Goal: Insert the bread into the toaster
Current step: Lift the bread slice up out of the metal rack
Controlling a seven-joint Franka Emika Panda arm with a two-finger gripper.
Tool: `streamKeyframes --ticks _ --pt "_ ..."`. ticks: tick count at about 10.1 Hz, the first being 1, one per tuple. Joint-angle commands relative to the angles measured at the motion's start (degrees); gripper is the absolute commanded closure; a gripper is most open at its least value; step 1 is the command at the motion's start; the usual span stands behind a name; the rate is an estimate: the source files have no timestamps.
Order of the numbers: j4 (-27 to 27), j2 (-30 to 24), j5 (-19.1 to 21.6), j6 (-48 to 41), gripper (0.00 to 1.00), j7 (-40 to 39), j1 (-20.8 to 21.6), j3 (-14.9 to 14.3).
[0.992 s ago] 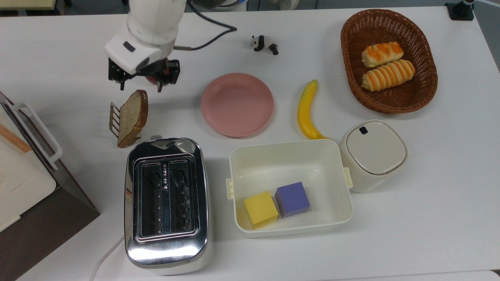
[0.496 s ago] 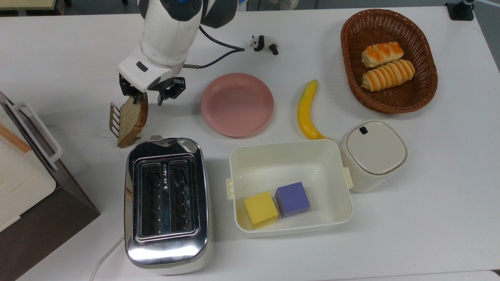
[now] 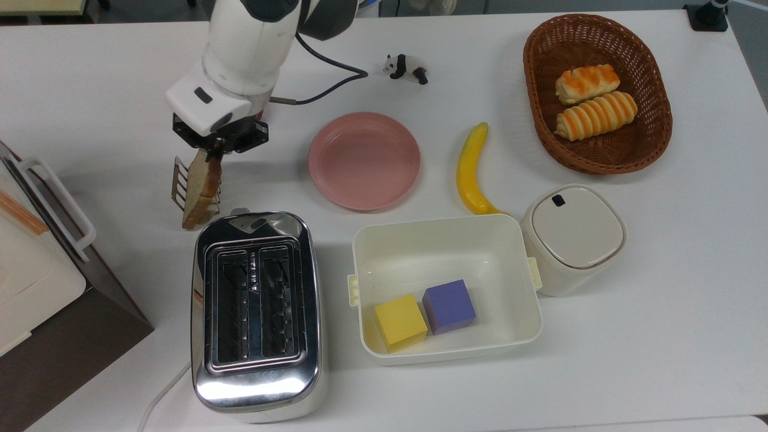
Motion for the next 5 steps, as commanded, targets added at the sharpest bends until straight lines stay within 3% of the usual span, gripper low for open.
streamKeyframes --ticks 1,3,5 --pt "0.5 -2.6 -3.0 0.1 1.00 -0.9 -1.1 -0.2" --pt "4.2 -3.7 -1.4 -3.0 1.00 -0.6 -0.9 -0.2" --pt "5.7 -6.0 6.2 -6.0 1.00 -1.5 -0.7 -0.2"
